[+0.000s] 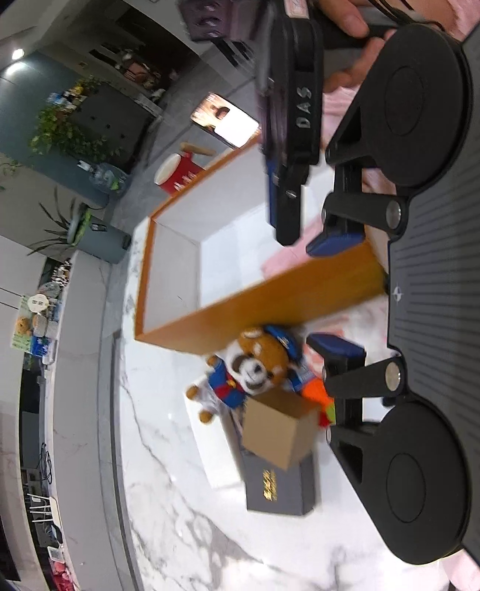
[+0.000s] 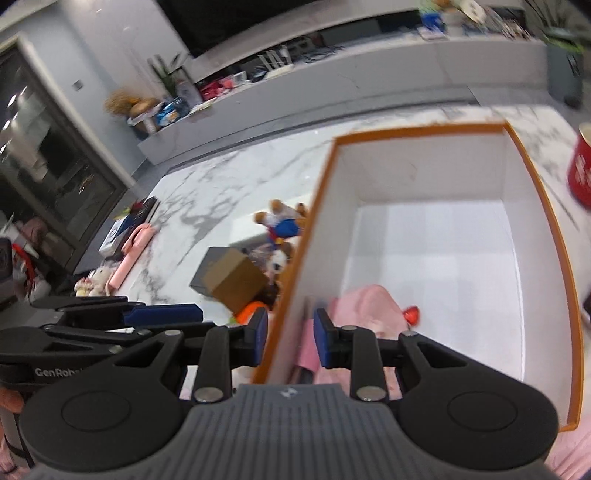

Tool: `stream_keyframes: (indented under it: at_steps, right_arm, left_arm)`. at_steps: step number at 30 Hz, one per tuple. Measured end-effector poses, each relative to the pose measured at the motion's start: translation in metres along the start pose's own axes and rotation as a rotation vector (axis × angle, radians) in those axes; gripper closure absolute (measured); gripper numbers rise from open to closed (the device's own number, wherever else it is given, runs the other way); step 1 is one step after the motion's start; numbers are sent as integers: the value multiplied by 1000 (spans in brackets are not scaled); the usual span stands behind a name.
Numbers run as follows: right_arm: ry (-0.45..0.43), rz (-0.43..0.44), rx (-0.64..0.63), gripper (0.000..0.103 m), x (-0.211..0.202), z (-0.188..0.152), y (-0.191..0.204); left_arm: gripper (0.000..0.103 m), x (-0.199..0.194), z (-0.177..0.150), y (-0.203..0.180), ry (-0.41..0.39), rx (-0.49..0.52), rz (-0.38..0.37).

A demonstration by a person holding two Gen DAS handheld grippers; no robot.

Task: Organize objects
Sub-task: 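Grasp the white striped-hat plush with left tool while right grasps teddy bear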

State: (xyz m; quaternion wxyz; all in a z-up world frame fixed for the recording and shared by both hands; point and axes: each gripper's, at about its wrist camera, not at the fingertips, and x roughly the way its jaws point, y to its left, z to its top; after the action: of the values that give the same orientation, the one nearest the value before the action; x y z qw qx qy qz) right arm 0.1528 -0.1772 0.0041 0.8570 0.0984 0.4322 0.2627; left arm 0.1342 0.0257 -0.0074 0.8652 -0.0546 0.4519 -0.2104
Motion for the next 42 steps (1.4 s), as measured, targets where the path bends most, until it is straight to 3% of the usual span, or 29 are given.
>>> stream_keyframes:
  at_steps: [9,16,20,25,34,42]
  right_arm:
    - [3,-42,-241,73,11,-12,45]
    - [42,-83,-308,73,26,-12,57]
    - [47,-93,-330,73,30,-12,61]
    - [63,-101,-349,73,37,-9,64]
    - [83,-110,-367,73,46,-5,65]
    - [88,-120,-388,73,54,0,68]
  left_arm:
    - [33,21,-26,14,83,60,89]
    - [29,42,-35,23,121,73,141]
    - [16,49,-35,30,129,32,104]
    - [14,58,-36,36,148,-12,38]
    - [23,68,-38,38,157,-82,-52]
    - [35,54,-43,41,119,-128,-49]
